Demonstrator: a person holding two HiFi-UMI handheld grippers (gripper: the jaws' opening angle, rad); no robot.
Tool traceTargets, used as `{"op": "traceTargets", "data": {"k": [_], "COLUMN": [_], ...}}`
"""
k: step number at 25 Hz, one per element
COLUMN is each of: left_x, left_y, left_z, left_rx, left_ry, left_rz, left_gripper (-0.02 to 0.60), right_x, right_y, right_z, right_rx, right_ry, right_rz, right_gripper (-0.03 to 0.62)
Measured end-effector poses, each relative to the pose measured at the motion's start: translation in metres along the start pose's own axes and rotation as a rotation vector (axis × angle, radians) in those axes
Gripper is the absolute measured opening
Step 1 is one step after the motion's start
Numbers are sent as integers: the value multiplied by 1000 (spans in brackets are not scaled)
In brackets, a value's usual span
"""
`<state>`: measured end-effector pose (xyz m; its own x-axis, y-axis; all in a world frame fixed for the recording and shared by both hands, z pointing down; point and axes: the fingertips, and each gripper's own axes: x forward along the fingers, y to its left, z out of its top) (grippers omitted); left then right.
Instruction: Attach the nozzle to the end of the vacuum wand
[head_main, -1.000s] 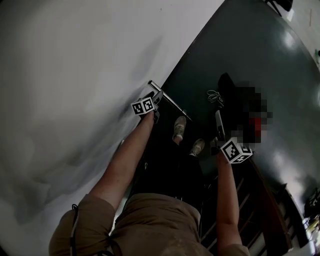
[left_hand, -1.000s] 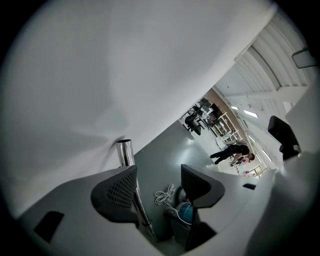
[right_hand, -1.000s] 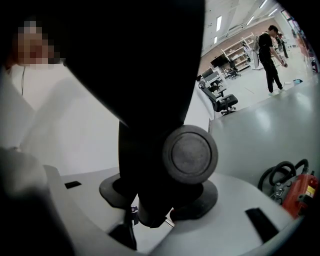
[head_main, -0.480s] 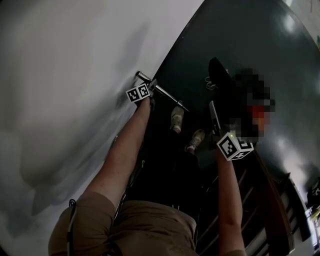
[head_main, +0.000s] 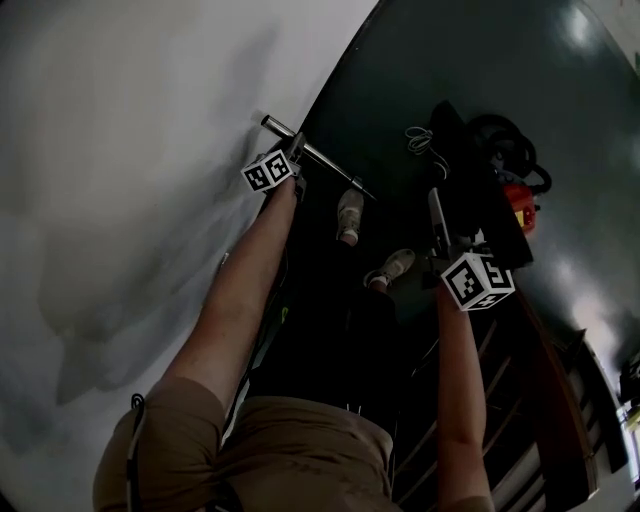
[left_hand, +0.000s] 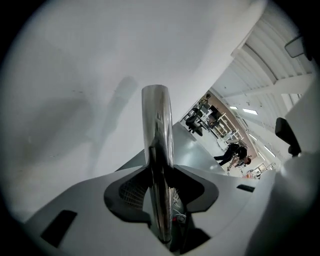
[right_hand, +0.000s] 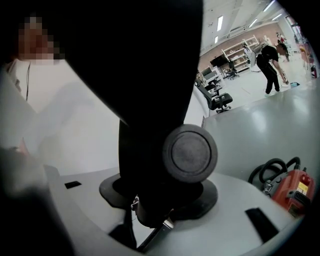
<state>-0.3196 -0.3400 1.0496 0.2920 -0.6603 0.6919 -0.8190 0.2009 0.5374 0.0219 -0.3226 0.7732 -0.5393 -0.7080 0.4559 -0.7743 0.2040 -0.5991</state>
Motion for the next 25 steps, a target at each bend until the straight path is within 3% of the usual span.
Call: {"op": "traceTargets", "data": {"k": [5, 13, 18, 25], "left_x": [-29, -99, -151, -212], "left_y": [-57, -185, -274, -404], "left_z": [-3, -34, -79, -157], "left_rx": [81, 268, 415, 698], "left_ry": [-67, -90, -88, -37], "left_rz": [-50, -202, -315, -508], "left_gripper": [160, 158, 158, 158], "right_x": [-51, -171, -251, -347], "right_y": [-10, -34, -49, -56], "right_z": [16, 33, 26, 30], "right_rx": [-22, -75, -62, -42], "right_ry": [-45, -119, -155, -215], "right_rz": [-15, -51, -82, -130], "right_gripper": [192, 192, 192, 192]}}
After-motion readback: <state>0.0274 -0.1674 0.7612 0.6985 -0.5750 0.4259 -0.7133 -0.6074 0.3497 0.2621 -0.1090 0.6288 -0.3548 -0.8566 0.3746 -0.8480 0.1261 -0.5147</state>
